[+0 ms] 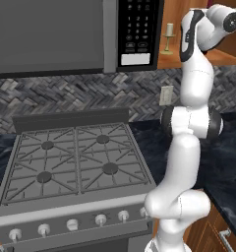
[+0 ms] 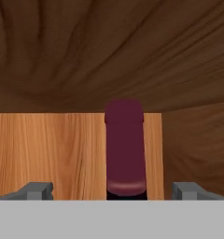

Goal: Get the candle and the wine from the cabinet and move them to the dining counter.

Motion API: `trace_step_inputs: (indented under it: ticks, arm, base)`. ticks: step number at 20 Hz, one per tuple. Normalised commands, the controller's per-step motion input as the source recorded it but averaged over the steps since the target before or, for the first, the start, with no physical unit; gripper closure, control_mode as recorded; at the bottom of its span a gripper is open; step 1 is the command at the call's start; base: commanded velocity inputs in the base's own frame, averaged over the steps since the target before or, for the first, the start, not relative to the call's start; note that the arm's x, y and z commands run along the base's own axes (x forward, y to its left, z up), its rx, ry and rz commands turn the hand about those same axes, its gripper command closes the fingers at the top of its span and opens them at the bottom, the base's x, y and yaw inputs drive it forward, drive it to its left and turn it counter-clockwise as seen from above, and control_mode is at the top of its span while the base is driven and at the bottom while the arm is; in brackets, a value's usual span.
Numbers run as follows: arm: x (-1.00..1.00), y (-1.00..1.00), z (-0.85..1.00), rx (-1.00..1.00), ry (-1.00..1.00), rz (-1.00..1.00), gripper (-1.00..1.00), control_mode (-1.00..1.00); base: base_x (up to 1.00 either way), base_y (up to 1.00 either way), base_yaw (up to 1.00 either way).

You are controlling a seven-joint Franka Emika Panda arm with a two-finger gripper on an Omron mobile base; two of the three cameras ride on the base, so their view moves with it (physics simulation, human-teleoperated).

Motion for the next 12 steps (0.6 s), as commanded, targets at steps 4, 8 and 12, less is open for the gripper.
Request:
trace_step_inputs:
  ticks: [4, 8, 12]
  arm:
    - [0.16, 0.00, 0.00, 0.00, 0.00, 0.00, -1.00, -1.00]
    - [0.04, 0.00, 0.00, 0.00, 0.00, 0.00, -1.00, -1.00]
    - [0.00, 0.00, 0.00, 0.00, 0.00, 0.00, -1.00, -1.00]
  base:
    - [0.00, 0.00, 0.00]
    - [0.00, 0.00, 0.00]
    - [0.00, 0.00, 0.00]
